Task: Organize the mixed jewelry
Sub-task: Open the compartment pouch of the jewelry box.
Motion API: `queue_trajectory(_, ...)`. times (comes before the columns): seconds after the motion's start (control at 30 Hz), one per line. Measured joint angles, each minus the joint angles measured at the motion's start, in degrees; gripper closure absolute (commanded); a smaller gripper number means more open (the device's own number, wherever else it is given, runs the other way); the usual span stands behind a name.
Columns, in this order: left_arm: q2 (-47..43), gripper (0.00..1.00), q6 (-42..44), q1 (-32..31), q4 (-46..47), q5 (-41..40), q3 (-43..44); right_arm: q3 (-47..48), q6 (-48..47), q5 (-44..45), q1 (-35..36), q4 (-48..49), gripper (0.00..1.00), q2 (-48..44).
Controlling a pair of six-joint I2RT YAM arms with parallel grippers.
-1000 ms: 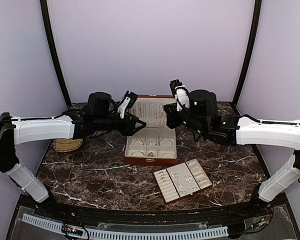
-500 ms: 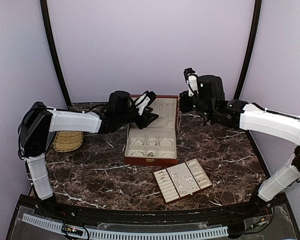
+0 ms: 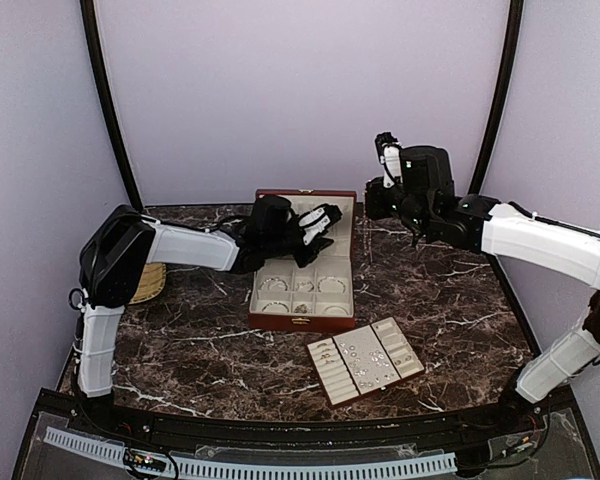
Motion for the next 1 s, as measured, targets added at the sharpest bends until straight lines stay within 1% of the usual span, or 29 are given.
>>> queue_trajectory(0.2,3.45,0.74,3.43,-0.92,0.00,-2.89,3.34,0.00,0.44,-0.94,-0.20,0.02,1.00,0.00)
queue_trajectory(0.47,5.49,0.81,6.16,-1.53,0.13,-8.35,4.52,-1.70,1.62,-1.97,-0.22,0.09,1.00,-0.83)
queue_trajectory(0.6,5.49,0.87,6.12,-1.88,0.17,-9.70,4.50,-1.97,1.84,-2.21,-0.24,0.24,1.00,-1.31)
queue_trajectory(0.7,5.49,0.95,5.95,-1.99,0.63,-10.49,3.96,-1.97,1.97,-2.38,-0.24,0.31,1.00,-1.64)
queue_trajectory(0.8,5.49,1.00,5.64,-2.19,1.29,-11.28,3.10,-1.97,1.99,-2.62,-0.24,0.46,1.00,-1.73)
queue_trajectory(1.0,5.49,1.00,4.68,-2.58,5.01,-11.47,0.35,-1.14,1.97,-2.86,-0.24,0.35,1.00,-1.18)
